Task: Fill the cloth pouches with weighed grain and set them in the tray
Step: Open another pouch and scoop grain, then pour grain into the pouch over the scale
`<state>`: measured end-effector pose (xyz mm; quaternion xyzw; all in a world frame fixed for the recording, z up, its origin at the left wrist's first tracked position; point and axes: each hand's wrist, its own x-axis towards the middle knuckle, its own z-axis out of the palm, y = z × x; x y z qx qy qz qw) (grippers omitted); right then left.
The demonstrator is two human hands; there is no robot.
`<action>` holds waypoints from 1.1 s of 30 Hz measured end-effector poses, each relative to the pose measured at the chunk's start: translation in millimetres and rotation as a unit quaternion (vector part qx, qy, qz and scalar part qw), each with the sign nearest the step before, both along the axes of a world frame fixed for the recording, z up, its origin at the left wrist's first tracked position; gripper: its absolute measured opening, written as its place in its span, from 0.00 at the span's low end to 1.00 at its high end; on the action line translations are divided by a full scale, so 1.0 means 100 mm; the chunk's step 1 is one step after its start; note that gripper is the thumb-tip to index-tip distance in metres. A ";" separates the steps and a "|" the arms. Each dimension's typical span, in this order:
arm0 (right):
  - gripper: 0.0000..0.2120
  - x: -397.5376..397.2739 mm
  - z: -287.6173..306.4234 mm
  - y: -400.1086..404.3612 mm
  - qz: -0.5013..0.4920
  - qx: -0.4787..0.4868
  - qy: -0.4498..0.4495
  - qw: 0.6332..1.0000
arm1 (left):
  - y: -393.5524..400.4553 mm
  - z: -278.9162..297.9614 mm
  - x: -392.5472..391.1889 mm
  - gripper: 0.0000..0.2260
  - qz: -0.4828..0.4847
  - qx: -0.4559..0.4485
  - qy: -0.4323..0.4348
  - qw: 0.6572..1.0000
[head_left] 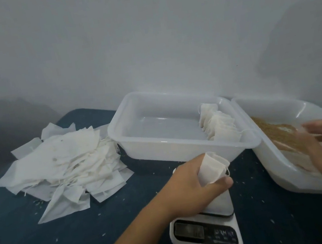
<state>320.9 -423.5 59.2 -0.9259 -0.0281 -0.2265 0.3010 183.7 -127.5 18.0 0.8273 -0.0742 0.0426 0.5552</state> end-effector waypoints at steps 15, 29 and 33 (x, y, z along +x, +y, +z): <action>0.13 0.53 0.05 0.07 0.065 -0.347 0.333 0.874 | -0.05 -0.05 0.01 0.09 0.005 -0.002 -0.013 1.000; 0.17 0.60 0.35 -0.23 0.004 -0.354 0.304 0.885 | 0.00 -0.06 0.03 0.14 -0.009 -0.107 0.008 0.994; 0.15 0.61 0.64 -0.59 -0.007 -0.358 0.302 0.883 | -0.01 -0.07 0.03 0.16 -0.016 -0.106 0.026 0.994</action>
